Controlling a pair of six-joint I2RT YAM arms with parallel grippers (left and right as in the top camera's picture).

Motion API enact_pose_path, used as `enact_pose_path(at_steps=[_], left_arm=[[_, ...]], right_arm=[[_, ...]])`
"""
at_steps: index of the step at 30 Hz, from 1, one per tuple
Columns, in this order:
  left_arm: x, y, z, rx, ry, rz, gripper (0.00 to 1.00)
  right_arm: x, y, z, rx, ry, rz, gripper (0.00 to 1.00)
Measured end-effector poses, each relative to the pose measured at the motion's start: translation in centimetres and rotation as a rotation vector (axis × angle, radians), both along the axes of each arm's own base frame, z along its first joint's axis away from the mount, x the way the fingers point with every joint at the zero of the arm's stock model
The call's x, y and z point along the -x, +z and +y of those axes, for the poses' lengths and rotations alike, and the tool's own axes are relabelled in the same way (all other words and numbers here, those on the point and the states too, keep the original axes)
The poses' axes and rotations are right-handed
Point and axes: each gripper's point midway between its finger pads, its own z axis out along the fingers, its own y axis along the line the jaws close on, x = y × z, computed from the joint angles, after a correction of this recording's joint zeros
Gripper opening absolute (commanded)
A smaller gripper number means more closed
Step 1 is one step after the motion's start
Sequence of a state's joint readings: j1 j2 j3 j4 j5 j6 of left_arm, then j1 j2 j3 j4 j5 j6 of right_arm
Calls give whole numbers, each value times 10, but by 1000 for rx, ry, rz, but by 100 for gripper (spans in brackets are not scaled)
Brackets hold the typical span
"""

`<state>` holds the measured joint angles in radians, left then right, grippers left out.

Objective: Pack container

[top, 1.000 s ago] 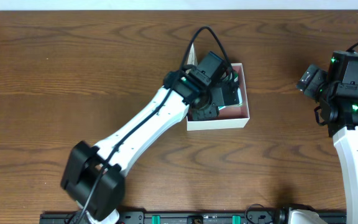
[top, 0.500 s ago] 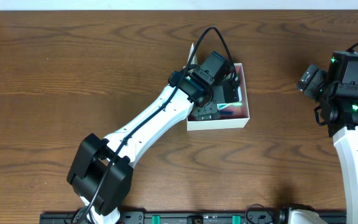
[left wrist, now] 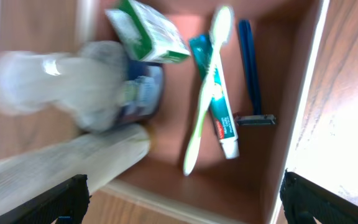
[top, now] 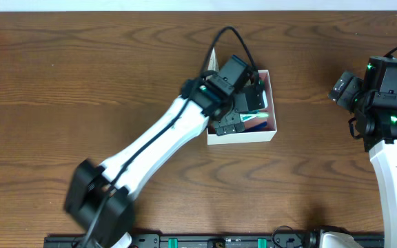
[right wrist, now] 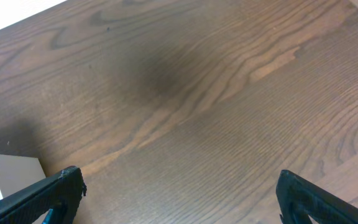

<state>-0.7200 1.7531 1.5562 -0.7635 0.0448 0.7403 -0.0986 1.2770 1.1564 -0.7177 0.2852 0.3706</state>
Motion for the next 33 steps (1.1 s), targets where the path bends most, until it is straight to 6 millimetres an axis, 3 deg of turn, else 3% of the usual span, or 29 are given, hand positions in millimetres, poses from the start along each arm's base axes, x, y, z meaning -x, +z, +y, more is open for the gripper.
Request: enact_pose_path(at_steps=[5, 10, 18, 23, 29, 33], left_arm=[[23, 76, 19, 130, 54, -91, 98], [52, 122, 47, 228, 151, -105, 98], [77, 161, 114, 270, 435, -185, 98], [113, 185, 160, 314, 520, -236, 98], [167, 190, 213, 385, 634, -211, 98], [191, 187, 233, 426, 679, -189, 98]], right_arm=[[0, 0, 0, 0, 0, 0, 99], [0, 0, 0, 0, 0, 0, 99], [0, 0, 0, 0, 0, 0, 99], [0, 0, 0, 0, 0, 0, 99], [0, 0, 0, 0, 0, 0, 99], [0, 0, 0, 0, 0, 0, 99]])
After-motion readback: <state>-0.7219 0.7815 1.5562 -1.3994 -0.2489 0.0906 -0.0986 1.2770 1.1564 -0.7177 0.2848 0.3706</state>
